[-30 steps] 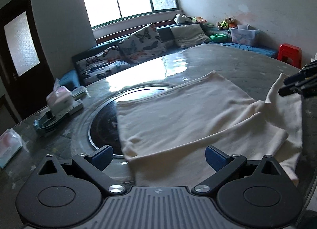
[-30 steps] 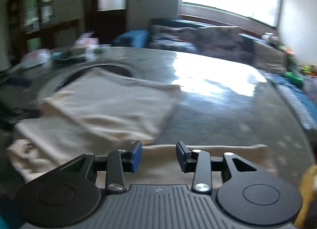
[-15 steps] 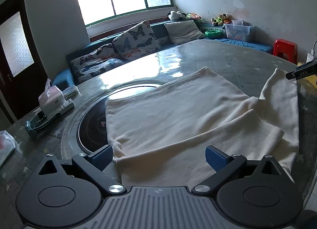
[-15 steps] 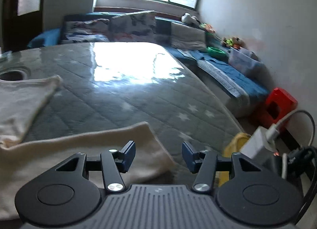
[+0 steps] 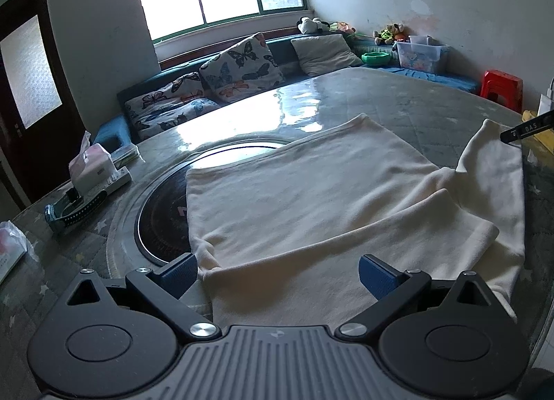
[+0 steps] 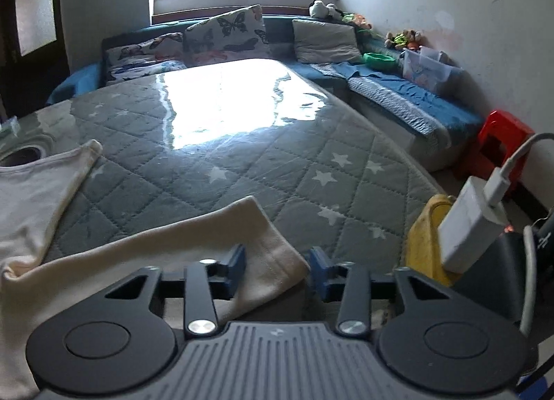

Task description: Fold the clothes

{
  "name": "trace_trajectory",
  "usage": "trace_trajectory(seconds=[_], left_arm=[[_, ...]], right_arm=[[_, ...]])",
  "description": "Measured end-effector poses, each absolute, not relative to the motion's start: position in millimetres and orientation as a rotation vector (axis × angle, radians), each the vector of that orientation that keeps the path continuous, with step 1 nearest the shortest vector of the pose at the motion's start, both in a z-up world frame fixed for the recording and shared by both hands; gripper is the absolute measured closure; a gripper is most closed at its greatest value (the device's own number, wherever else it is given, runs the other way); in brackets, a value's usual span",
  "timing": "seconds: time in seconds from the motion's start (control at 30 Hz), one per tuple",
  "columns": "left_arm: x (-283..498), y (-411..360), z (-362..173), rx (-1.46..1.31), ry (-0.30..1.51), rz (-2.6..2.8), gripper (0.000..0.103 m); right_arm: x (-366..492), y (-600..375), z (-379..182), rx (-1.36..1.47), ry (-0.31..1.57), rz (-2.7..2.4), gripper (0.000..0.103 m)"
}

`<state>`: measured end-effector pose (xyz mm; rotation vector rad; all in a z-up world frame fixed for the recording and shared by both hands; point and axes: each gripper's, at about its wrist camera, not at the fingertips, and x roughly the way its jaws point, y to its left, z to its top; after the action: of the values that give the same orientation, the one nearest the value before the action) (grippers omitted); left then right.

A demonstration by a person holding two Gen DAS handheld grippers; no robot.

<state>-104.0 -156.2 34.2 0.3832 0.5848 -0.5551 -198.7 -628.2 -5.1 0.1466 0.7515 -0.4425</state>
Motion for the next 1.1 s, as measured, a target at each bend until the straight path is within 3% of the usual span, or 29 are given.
trace_trajectory(seconds=[0.13, 0.23, 0.77, 1.1], left_arm=[[-105.5, -154.4, 34.6, 0.387, 0.582, -0.551, 0.002], [-106.0, -151.5, 35.3, 0.382, 0.582, -0.539, 0.002], [-113.5, -127.6, 42.3, 0.340, 0.550, -0.500, 0.001], [-115.6, -102.6, 42.3, 0.291, 0.547, -0.455, 0.001]], right_arm=[[-198.1, -624.0, -2.8, 0.148, 0.741, -0.422, 0.090], [-201.5, -620.6, 1.5, 0.161, 0.720, -0.407, 0.094], [-207.3, -538.6, 96.9, 0.114, 0.492, -0.063, 0.095], [-178.9, -456.1, 125.6, 0.053, 0.496, 0.232, 0.095]])
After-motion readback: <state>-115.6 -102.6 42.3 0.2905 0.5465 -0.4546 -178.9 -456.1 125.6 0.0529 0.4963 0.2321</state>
